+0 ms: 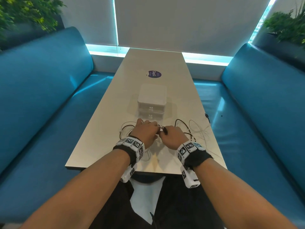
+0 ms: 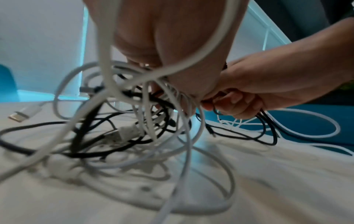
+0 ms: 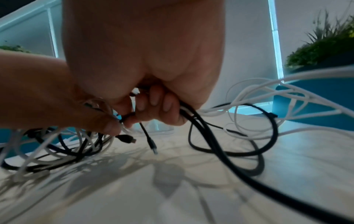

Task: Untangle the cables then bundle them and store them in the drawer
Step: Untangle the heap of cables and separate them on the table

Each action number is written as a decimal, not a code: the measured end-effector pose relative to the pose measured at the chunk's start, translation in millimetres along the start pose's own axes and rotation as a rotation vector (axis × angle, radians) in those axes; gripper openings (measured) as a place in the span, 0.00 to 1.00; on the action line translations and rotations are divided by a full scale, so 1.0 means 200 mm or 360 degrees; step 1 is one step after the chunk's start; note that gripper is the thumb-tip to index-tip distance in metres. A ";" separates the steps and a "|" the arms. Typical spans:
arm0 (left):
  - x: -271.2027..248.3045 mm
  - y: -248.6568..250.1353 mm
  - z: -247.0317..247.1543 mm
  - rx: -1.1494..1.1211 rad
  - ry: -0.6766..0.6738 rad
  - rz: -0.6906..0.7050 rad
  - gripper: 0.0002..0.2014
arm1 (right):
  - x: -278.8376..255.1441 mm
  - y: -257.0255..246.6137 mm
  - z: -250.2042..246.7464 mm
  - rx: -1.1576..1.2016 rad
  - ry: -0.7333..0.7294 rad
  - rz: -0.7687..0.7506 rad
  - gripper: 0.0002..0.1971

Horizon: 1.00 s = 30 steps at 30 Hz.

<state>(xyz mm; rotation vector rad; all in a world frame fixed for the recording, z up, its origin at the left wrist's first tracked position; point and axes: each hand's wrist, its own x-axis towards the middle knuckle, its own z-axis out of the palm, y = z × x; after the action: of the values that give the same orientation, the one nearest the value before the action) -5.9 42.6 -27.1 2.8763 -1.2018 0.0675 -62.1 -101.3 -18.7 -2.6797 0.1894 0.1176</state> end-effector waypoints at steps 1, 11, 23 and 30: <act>0.00 -0.01 0.00 -0.0011 0.0016 0.0032 0.09 | 0.00 0.01 -0.01 0.0034 0.0033 0.0032 0.17; -0.07 -0.14 -0.06 -0.0381 0.0111 0.0070 0.12 | -0.01 0.09 -0.09 -0.0038 0.0026 0.0199 0.20; -0.06 -0.39 -0.12 -0.0526 0.0130 -0.0319 0.15 | -0.02 0.25 -0.16 -0.0062 0.0047 0.0441 0.19; -0.05 -0.22 -0.12 -0.0198 0.0041 -0.0213 0.16 | -0.04 0.23 -0.11 -0.0035 -0.0018 0.0356 0.16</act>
<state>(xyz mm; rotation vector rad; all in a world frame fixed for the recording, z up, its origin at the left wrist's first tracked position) 18.7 81.6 -2.9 2.8291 -0.9696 0.0260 -76.3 -150.8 -18.7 -2.6712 0.4864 0.2048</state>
